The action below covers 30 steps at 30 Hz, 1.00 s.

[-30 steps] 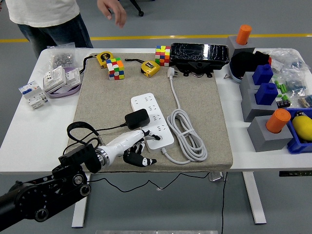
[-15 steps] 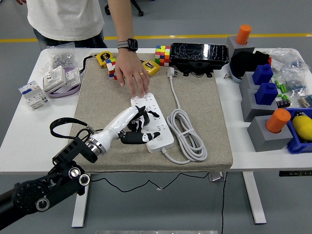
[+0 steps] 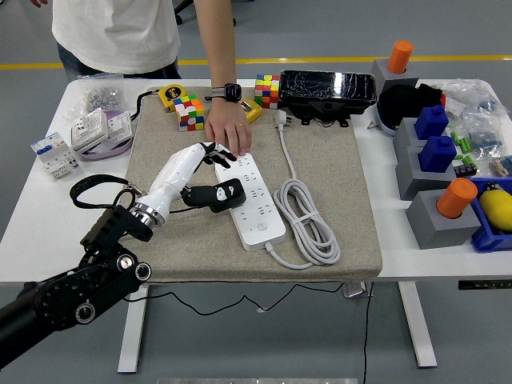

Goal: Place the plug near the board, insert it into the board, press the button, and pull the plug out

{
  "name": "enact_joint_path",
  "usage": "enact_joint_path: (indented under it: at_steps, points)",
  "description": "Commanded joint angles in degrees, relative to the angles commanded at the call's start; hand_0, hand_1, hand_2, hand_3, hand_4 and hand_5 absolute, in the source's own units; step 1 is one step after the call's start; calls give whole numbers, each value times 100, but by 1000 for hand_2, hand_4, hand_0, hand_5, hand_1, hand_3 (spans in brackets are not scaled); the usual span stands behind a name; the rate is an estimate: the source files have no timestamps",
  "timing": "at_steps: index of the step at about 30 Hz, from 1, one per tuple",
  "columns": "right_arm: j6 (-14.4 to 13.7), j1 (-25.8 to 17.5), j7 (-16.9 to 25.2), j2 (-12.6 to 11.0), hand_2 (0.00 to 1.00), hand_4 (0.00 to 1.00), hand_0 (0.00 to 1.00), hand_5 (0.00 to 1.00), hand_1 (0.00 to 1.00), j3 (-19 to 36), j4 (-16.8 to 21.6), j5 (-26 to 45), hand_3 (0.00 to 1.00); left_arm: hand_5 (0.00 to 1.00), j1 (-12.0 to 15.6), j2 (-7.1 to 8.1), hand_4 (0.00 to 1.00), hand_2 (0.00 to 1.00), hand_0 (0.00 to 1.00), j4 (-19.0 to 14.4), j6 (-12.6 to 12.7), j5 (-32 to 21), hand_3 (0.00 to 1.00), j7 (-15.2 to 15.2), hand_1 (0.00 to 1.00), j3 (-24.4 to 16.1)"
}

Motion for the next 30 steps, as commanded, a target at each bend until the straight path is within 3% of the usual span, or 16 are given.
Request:
enact_joint_path:
  at_steps: [5, 6, 8, 11, 12, 17, 18, 23, 24, 29, 30]
  points:
    - [0, 0, 1, 1, 614, 887, 574, 421, 631, -3, 2, -1, 546, 296, -44, -25, 998, 731, 742, 147, -267, 88, 784, 364, 766, 93]
    - [1, 1, 1, 2, 612, 886, 574, 420, 630, -2, 1, -2, 546, 308, -43, -26, 998, 675, 719, 165, -307, 93, 771, 404, 712, 117]
    - [2, 0, 0, 3, 612, 886, 574, 420, 630, -1, 2, -3, 546, 308, -36, -30, 998, 675, 719, 182, -347, 70, 771, 448, 712, 148]
    - [1, -3, 1, 3, 612, 886, 574, 420, 630, 1, 1, -2, 546, 308, -25, -49, 998, 675, 719, 220, -357, 33, 771, 473, 712, 212]
    - [1, -5, 1, 2, 612, 885, 574, 420, 631, -2, -1, -2, 545, 304, -25, -55, 998, 578, 596, 231, -353, 31, 670, 482, 615, 225]
    - [1, 0, 1, 2, 612, 885, 574, 420, 631, -3, -1, -3, 545, 304, -92, -108, 998, 578, 596, 354, -237, -65, 670, 503, 615, 314]
    - [1, 1, 2, 2, 612, 885, 572, 419, 630, -3, 0, -2, 546, 116, -105, -114, 782, 481, 435, 372, -230, -77, 538, 506, 444, 328]
    - [0, 8, 3, 0, 612, 885, 572, 419, 630, 0, 4, 0, 546, 116, -162, -164, 782, 481, 435, 490, -223, -196, 538, 524, 444, 420]
    - [-1, 7, 2, 0, 612, 885, 573, 419, 631, 0, 2, 1, 546, 37, -166, -177, 652, 435, 374, 507, -232, -214, 523, 543, 389, 430]
    - [1, 2, 1, -1, 612, 885, 573, 419, 631, -5, -1, 2, 546, 37, -173, -203, 652, 435, 374, 525, -210, -244, 523, 532, 389, 441]
    - [1, 1, 1, -1, 611, 885, 573, 418, 630, -5, 0, 0, 545, 2, -171, -203, 596, 404, 345, 521, -193, -248, 505, 508, 360, 437]
